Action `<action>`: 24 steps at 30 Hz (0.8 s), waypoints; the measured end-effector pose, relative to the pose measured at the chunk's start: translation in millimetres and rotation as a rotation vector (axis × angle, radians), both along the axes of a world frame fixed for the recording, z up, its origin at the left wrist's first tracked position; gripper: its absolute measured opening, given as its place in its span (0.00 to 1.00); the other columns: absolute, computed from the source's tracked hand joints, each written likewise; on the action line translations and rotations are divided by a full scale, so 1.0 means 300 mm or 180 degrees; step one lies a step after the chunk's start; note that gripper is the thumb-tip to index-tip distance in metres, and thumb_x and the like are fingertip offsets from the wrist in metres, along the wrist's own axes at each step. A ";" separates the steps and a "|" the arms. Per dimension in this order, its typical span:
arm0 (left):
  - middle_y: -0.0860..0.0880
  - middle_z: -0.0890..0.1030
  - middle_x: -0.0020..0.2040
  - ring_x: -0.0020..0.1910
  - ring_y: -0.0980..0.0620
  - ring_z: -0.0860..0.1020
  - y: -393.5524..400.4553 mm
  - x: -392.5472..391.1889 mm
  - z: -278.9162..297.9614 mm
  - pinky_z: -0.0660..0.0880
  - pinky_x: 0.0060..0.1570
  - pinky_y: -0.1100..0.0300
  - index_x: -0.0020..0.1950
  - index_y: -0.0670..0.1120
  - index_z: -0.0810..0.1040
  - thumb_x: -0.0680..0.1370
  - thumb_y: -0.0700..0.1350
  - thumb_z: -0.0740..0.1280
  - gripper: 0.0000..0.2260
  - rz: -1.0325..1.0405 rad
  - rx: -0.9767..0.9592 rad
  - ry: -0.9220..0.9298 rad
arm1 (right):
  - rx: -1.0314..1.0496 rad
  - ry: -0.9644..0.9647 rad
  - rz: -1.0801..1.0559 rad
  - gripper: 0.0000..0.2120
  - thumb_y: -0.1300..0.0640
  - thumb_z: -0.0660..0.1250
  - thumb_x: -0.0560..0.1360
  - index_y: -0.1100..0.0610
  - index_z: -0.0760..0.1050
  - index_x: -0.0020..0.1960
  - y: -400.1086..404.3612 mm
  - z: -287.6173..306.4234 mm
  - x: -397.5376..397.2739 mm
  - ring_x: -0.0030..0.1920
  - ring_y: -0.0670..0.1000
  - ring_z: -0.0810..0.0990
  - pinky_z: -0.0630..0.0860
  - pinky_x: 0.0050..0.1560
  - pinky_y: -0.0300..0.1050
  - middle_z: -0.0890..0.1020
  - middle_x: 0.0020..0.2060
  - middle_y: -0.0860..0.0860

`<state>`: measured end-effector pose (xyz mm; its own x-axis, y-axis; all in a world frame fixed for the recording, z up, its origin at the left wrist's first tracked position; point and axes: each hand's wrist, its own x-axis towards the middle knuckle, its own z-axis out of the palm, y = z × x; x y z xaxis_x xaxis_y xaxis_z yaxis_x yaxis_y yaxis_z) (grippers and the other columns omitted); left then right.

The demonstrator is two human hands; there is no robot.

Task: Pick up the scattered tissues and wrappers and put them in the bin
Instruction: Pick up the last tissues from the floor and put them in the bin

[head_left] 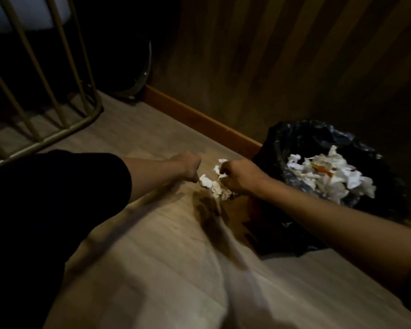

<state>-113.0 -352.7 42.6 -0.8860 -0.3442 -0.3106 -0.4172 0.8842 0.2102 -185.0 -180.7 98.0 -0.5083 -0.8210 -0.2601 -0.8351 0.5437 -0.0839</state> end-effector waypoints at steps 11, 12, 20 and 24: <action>0.43 0.74 0.64 0.62 0.40 0.75 -0.063 -0.091 -0.357 0.78 0.56 0.47 0.67 0.46 0.72 0.74 0.46 0.68 0.21 -0.0557 0.0241 0.0449 | -0.0639 -0.0812 -0.1868 0.38 0.34 0.57 0.68 0.54 0.66 0.72 0.025 -0.662 -0.096 0.68 0.59 0.73 0.74 0.65 0.54 0.74 0.68 0.58; 0.43 0.74 0.66 0.63 0.41 0.74 -0.068 -0.124 -0.378 0.77 0.57 0.47 0.68 0.46 0.72 0.75 0.45 0.67 0.21 -0.0560 0.0304 0.0542 | -0.0693 -0.0749 -0.1954 0.41 0.35 0.55 0.69 0.56 0.60 0.76 0.019 -0.672 -0.101 0.72 0.60 0.67 0.70 0.70 0.56 0.68 0.73 0.59; 0.48 0.56 0.80 0.77 0.38 0.57 -0.049 -0.375 -0.447 0.64 0.69 0.41 0.78 0.49 0.59 0.79 0.43 0.64 0.28 -0.1075 0.0141 0.0787 | -0.0591 -0.0582 -0.2458 0.38 0.46 0.55 0.83 0.58 0.36 0.80 -0.056 -0.675 -0.129 0.80 0.58 0.41 0.45 0.78 0.53 0.40 0.80 0.57; 0.51 0.44 0.81 0.79 0.35 0.44 -0.005 -0.460 -0.513 0.61 0.70 0.35 0.78 0.56 0.47 0.76 0.43 0.66 0.38 -0.1394 -0.0158 0.0450 | -0.0987 -0.0538 -0.2657 0.38 0.45 0.57 0.80 0.55 0.43 0.81 -0.088 -0.713 -0.143 0.80 0.57 0.50 0.50 0.79 0.55 0.51 0.81 0.55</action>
